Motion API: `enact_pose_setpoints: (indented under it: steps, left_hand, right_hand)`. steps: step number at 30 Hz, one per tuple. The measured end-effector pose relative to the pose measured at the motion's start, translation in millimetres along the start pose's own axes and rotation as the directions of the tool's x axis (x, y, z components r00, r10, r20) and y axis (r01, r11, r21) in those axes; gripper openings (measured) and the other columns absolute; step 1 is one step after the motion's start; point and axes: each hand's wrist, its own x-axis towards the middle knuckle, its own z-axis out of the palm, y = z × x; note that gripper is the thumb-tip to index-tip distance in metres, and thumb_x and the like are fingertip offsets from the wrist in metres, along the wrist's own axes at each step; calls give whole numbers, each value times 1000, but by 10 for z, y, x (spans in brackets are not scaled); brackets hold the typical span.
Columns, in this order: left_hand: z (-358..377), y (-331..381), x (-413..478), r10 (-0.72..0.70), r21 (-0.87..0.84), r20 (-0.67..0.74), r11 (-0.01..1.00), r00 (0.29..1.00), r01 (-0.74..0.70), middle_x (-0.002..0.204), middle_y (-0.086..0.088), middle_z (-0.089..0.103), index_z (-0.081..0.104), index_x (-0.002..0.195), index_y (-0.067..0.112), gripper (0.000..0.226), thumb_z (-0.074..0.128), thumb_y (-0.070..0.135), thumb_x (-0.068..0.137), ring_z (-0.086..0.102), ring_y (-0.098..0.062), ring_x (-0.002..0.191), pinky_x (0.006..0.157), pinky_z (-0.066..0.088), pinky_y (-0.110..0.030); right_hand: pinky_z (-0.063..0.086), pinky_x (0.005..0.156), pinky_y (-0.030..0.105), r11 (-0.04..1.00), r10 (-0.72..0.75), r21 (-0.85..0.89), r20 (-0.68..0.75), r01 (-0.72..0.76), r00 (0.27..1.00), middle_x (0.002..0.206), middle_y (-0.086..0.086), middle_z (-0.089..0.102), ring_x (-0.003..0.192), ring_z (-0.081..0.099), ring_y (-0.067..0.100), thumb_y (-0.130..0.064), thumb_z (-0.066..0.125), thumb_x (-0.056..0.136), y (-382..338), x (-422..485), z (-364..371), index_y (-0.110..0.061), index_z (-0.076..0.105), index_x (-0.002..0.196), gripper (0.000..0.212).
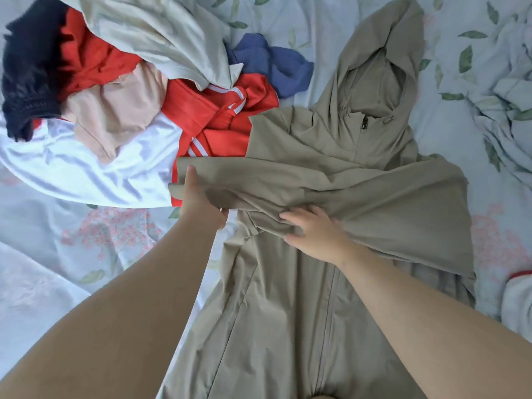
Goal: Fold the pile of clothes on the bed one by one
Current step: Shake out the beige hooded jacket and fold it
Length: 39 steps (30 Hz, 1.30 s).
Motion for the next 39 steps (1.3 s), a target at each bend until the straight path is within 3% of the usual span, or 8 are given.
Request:
enact_pose_setpoints:
  steps: [5,9,18,21,24,27,37,39]
  left_hand:
    - [34,267,268,104,160,-35,982,994,-97,108,-9,56,48,96,16,10,49,7,93,46,-12,61,36,41,-18]
    - [-27,437,213,184,-236,178,962,967,-139,88,-5,63,58,88,9,26,39,-7,91,60,-17,73,67,53,-28]
    - [-46,251,-14,334,-111,412,942,848,-317,113,-6,68,60,116,10,28,40,24,102,66,-15,98,91,51,-35]
    - [218,-71,-281,529,171,578,666,621,-726,131,-4,58,50,132,10,34,44,19,100,54,-14,121,106,39,-32]
    - [360,-567,-241,196,275,949,-129,248,-953,156,-1,24,24,149,23,61,45,32,93,19,-15,144,118,16,-36]
    - [292,-901,-69,-106,292,824,-763,557,-577,159,3,-14,-8,150,36,85,46,59,88,-13,-24,146,117,-4,-50]
    - [431,-1031,314,125,347,832,-878,541,-330,160,1,-9,-6,151,32,59,15,51,99,-16,-26,146,114,-10,-53]
    - [602,-1020,298,181,351,891,-855,415,-381,160,-4,8,12,151,31,56,19,48,98,2,-28,147,115,3,-53]
  right_hand:
    - [20,112,47,992,14,123,-87,-3,996,143,-15,44,143,19,17,-39,52,92,-90,90,30,-31,55,128,37]
    - [25,111,47,991,54,127,-205,-28,977,148,-14,36,141,24,15,-41,51,93,-60,95,25,-31,43,138,48]
    - [13,115,46,955,243,236,-267,-182,932,159,-4,14,146,9,22,-45,45,95,73,23,47,-37,25,147,57]
    - [17,116,41,928,291,334,-375,-165,880,156,-1,24,145,15,20,-38,48,95,212,-12,-9,-30,31,147,54]
    - [21,116,38,896,337,420,-439,-142,833,152,1,35,142,24,20,-28,50,95,396,-44,-51,-23,38,144,51]
    - [24,115,38,867,397,473,-460,-159,794,150,3,38,140,29,22,-18,52,93,571,-93,-81,-19,38,145,54]
    - [6,116,47,973,131,-140,-315,-183,940,160,-6,6,147,1,24,-49,40,96,764,-17,69,-41,20,148,56]
    - [23,109,52,977,98,-139,-385,-163,918,155,-3,28,142,24,30,-46,44,93,803,29,65,-37,40,141,49]
